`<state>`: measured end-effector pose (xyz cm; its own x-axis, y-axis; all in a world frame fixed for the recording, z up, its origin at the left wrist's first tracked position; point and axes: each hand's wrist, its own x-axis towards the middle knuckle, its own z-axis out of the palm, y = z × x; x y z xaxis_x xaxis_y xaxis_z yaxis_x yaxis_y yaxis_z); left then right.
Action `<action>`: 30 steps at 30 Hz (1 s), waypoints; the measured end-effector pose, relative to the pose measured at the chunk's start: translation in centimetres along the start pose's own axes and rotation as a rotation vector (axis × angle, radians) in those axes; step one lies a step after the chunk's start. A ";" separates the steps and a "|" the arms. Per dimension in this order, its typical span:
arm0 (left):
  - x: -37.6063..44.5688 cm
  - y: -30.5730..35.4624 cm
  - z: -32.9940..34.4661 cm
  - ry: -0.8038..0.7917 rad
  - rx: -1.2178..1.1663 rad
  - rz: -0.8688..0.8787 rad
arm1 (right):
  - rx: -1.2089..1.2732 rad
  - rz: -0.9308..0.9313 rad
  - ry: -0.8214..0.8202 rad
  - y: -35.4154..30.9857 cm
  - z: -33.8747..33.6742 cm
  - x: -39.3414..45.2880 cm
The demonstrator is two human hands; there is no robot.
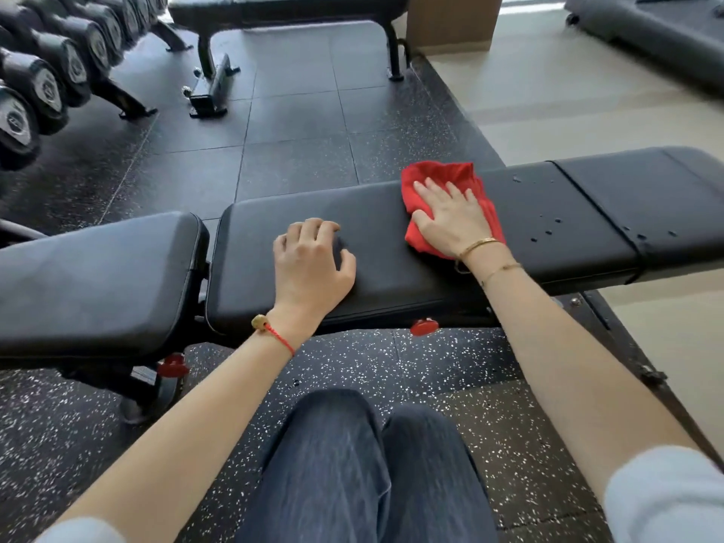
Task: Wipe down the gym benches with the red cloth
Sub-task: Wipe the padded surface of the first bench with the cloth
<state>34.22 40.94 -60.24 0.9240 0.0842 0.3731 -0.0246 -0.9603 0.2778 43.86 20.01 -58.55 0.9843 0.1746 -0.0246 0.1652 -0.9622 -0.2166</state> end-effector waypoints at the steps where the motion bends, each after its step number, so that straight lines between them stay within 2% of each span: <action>1: 0.3 1.1 0.4 -0.015 -0.007 0.025 | 0.002 -0.045 -0.005 -0.7 0.3 -0.5; 4: 1.1 4.1 1.6 -0.056 -0.014 0.082 | 0.012 -0.146 0.010 -0.7 0.4 -3.3; 7: 1.6 5.9 2.6 -0.074 -0.017 0.134 | 0.013 -0.156 0.067 1.8 0.4 -6.2; 11: 2.2 7.5 3.3 -0.134 -0.039 0.205 | 0.022 0.060 0.082 5.5 -0.5 -5.2; 13: 2.4 8.0 3.5 -0.172 -0.029 0.235 | -0.001 0.209 0.074 5.8 -1.0 -3.0; 15: 2.5 8.3 3.9 -0.191 -0.014 0.250 | -0.021 0.277 0.073 5.4 -1.1 -1.4; 17: 2.4 8.2 4.0 -0.192 -0.001 0.242 | -0.009 0.254 0.060 5.0 -1.0 -1.1; 23: 2.5 8.1 4.1 -0.201 0.013 0.251 | -0.013 0.021 0.087 4.6 -0.7 -6.7; 27: 2.2 8.2 4.4 -0.190 0.023 0.254 | 0.011 0.030 0.129 6.9 -0.9 -8.2; 30: 2.3 8.5 4.3 -0.188 0.019 0.231 | 0.008 0.148 0.088 9.4 -1.7 -5.2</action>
<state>37.79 31.83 -60.85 0.9493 -0.1862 0.2532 -0.2369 -0.9533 0.1872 40.38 9.70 -58.84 0.9995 0.0120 0.0291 0.0183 -0.9742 -0.2250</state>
